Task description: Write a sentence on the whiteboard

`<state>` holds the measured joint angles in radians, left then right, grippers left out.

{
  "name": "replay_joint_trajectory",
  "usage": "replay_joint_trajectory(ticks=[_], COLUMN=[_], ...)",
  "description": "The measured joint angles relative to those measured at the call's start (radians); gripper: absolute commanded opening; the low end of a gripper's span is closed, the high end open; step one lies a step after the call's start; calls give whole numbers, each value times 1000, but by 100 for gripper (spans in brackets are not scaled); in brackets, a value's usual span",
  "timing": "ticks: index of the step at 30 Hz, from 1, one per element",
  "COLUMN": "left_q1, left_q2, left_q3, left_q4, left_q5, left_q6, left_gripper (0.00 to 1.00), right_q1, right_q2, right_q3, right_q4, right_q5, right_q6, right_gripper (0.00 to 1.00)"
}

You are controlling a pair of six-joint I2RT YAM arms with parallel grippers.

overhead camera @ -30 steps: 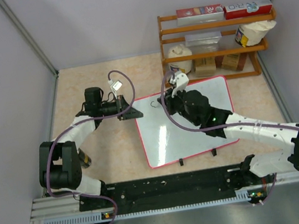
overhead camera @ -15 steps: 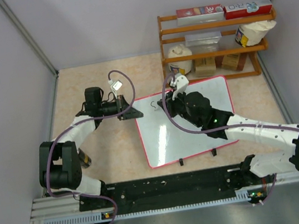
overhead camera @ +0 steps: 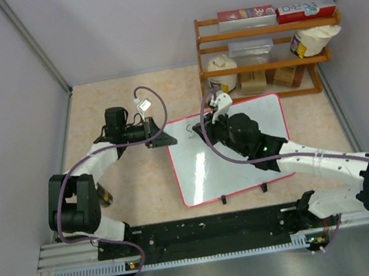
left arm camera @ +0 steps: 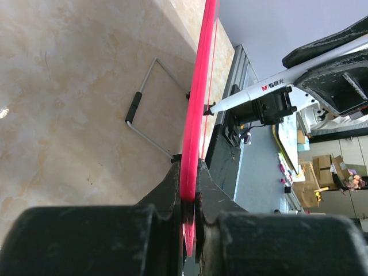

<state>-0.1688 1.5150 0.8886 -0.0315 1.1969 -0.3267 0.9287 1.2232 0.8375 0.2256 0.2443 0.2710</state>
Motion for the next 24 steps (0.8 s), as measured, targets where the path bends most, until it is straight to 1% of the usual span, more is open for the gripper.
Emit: replay_joint_trajectory(ticks=[11, 18, 24], left_q1=[-6, -9, -9], left_q2=[3, 21, 21], left_q3=[6, 21, 24], left_q4=[0, -18, -27], left_q5=[0, 1, 1], left_q6=[2, 17, 24], left_gripper=[0, 0, 0], right_q1=[-5, -23, -35], right_q2=[-8, -73, -130], right_q3=[0, 0, 0], right_q4=[6, 5, -11], right_q5=[-13, -36, -25], right_q6=[42, 63, 52], right_gripper=[0, 0, 0])
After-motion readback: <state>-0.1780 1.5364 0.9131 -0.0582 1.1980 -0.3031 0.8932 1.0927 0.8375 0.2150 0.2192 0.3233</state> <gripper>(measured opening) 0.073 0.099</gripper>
